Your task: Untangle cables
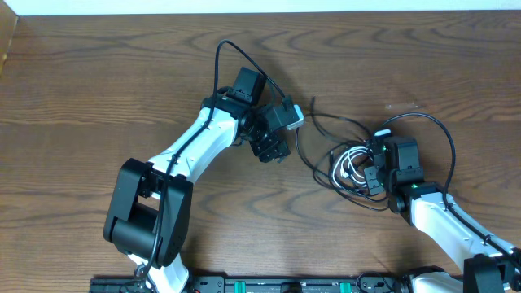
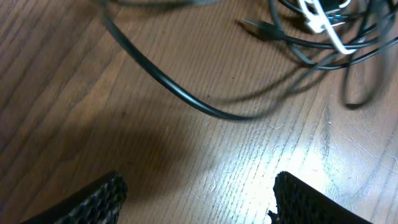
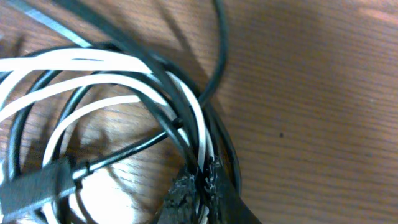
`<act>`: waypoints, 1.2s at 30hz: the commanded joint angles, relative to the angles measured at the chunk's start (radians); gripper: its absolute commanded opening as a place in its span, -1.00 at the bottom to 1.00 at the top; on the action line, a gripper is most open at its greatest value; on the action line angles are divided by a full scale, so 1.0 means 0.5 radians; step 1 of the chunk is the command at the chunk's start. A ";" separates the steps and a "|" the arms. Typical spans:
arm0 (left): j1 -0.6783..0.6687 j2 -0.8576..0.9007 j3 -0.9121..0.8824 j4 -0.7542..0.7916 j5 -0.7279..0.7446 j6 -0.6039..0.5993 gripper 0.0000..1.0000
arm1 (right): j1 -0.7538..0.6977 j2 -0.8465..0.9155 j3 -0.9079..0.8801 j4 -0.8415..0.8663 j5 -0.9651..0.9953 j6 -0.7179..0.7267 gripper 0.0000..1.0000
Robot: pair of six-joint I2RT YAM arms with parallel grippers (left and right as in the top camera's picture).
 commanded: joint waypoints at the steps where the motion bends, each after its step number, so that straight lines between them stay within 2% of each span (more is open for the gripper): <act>1: 0.001 0.031 -0.011 -0.005 -0.004 0.014 0.53 | -0.002 -0.014 0.042 0.008 -0.158 -0.001 -0.98; 12: 0.001 0.031 -0.011 -0.005 -0.004 0.012 0.53 | -0.002 -0.502 0.517 -0.003 -0.633 0.003 -0.98; 15: 0.001 0.031 -0.011 -0.005 -0.003 0.013 0.53 | -0.002 -0.590 0.603 -0.005 -0.661 0.065 -0.98; 20: 0.001 0.031 -0.011 -0.005 -0.003 0.013 0.54 | -0.005 -0.623 0.641 -0.105 -0.654 0.065 -0.98; 26: 0.001 0.031 -0.011 -0.004 -0.003 0.013 0.53 | -0.005 -0.465 0.639 -0.482 -0.635 -0.079 -0.92; 27: 0.001 0.031 -0.011 -0.003 -0.003 0.013 0.53 | -0.005 -0.417 0.639 -0.531 -0.629 -0.086 -0.75; 29: 0.001 0.031 -0.011 -0.003 -0.003 0.014 0.54 | -0.005 -0.311 0.639 -0.592 -0.612 -0.085 -0.19; 30: 0.001 0.031 -0.011 -0.004 -0.003 0.013 0.54 | -0.005 -0.252 0.639 -0.605 -0.591 -0.084 0.33; 31: 0.001 0.031 -0.011 -0.004 -0.003 0.013 0.54 | -0.005 -0.192 0.639 -0.609 -0.568 -0.085 0.72; 33: 0.001 0.031 -0.011 -0.005 -0.003 0.013 0.54 | -0.005 -0.072 0.639 -0.593 -0.525 -0.084 0.89; 36: 0.001 0.031 -0.011 -0.005 -0.003 0.013 0.54 | -0.005 0.085 0.639 -0.542 -0.526 -0.084 0.89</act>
